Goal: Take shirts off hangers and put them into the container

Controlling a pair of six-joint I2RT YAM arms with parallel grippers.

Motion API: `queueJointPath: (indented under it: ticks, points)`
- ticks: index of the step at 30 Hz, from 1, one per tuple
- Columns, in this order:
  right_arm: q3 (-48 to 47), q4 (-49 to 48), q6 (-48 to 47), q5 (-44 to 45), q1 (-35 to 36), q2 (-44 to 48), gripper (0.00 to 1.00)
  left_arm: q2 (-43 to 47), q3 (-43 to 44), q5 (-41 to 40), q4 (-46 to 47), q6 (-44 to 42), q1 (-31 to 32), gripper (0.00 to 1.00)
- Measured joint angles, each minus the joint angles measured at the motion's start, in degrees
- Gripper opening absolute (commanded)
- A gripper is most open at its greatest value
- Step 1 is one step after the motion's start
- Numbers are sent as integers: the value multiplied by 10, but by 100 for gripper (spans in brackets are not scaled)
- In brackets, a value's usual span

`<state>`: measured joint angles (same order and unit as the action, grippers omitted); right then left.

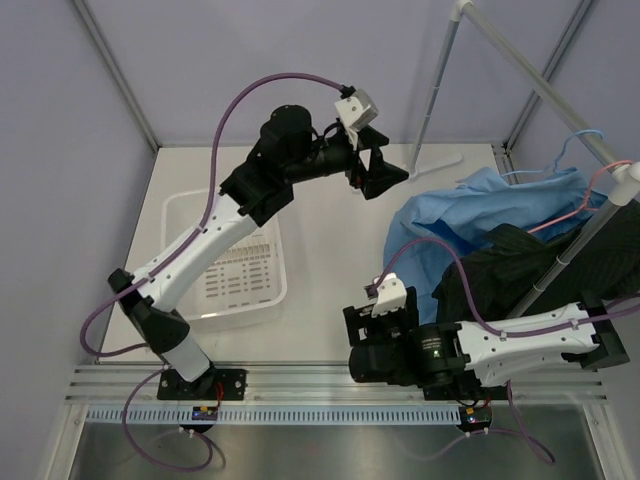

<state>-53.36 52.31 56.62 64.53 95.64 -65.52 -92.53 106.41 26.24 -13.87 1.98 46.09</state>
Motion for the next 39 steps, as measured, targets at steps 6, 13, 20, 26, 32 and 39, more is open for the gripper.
queueJointPath:
  ticks: [6, 13, 20, 26, 32, 39]
  points:
    - [17, 16, 32, 10, 0, 107, 99, -101, 92, 23, -6, -16, 14, 80]
    - [28, 32, 57, 14, 0, 131, 99, -159, 101, 49, -6, -16, 26, 78]
    - [29, 37, 66, 14, 0, 123, 100, -194, 120, 67, 3, -3, 41, 79]
    - [35, 38, 68, 14, 0, 132, 99, -203, 129, 45, 5, 0, 45, 82]
    - [36, 41, 68, 14, 0, 134, 100, -179, 124, -30, -3, -5, 45, 85]
    - [36, 38, 65, 14, 0, 134, 100, -111, 111, -42, -6, -12, 53, 84]
